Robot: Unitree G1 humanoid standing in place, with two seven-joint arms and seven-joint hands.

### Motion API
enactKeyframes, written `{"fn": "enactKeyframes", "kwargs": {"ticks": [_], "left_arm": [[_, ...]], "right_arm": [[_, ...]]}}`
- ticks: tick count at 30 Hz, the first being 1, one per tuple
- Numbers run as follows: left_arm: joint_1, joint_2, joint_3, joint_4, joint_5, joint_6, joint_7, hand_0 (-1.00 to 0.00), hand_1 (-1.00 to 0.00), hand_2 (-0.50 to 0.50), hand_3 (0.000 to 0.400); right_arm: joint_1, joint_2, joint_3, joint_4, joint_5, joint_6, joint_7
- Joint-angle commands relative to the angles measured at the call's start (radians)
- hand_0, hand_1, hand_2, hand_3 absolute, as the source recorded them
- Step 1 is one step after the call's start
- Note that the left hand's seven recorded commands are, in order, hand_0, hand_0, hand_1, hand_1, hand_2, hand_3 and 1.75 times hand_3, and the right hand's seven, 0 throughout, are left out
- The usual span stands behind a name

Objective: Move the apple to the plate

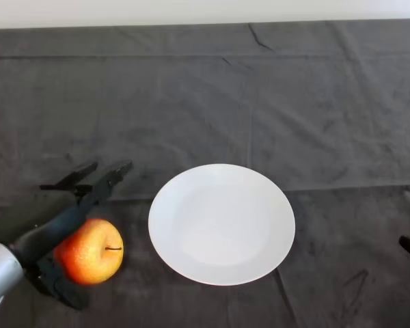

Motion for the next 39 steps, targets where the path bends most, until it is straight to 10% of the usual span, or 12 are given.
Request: {"fn": "enactKeyframes", "kwargs": {"ticks": [1,20,39], "left_arm": [[-0.063,-0.007,0.000,0.042,0.015,-0.024,0.015,-1.00,-1.00,0.00,0.400],[-0.127,-0.066,0.018,0.069,-0.002,-0.016,0.034,-1.00,-1.00,0.00,0.400],[-0.170,-0.249,-0.108,-0.057,0.279,0.039,0.312,-1.00,-1.00,0.00,0.400]], "right_arm": [[0.028,0.025,-0.0031,0.029,0.0226,0.035,0.0004],[0.028,0.025,-0.0031,0.029,0.0227,0.035,0.0003],[0.028,0.026,-0.0036,0.029,0.0222,0.035,0.0007]]}}
